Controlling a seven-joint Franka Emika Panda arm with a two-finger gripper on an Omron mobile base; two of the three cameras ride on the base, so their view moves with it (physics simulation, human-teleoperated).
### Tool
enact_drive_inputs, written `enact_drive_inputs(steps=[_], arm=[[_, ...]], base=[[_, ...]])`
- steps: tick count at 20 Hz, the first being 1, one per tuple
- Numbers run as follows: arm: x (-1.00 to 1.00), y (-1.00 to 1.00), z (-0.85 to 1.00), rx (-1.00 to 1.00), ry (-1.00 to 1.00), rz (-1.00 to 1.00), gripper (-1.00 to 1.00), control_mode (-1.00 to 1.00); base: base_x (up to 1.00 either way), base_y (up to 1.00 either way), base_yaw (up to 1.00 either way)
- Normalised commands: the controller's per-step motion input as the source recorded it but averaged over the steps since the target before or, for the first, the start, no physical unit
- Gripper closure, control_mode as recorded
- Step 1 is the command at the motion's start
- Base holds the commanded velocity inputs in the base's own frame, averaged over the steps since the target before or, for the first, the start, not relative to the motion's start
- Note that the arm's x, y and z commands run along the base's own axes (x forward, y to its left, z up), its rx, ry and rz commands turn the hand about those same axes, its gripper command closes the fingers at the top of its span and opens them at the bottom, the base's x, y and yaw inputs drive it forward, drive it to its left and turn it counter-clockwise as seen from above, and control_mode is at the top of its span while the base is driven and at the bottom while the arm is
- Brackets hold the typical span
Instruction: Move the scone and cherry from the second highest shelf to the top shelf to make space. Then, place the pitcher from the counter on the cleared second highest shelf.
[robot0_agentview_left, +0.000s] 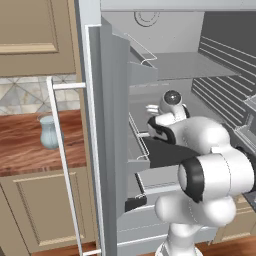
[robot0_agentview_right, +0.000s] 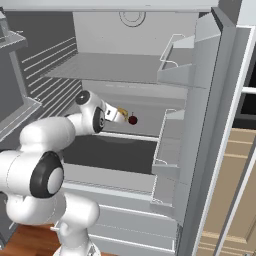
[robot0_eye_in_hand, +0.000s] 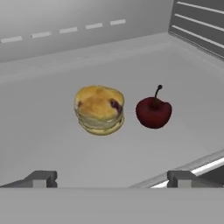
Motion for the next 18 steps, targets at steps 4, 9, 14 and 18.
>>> enact_drive_inputs(steps=[4,9,14,18], arm=[[0.33,0.0,-0.15,0.0,0.0,0.0,-1.0,-1.0],[0.33,-0.08,-0.13,0.0,0.0,0.0,-1.0,-1.0],[0.33,-0.11,-0.15,0.0,0.0,0.0,-1.0,-1.0],[0.34,-0.05,-0.15,0.0,0.0,0.0,-1.0,-1.0]], base=[[0.0,0.0,0.0],[0.0,0.0,0.0],[0.0,0.0,0.0],[0.0,0.0,0.0]])
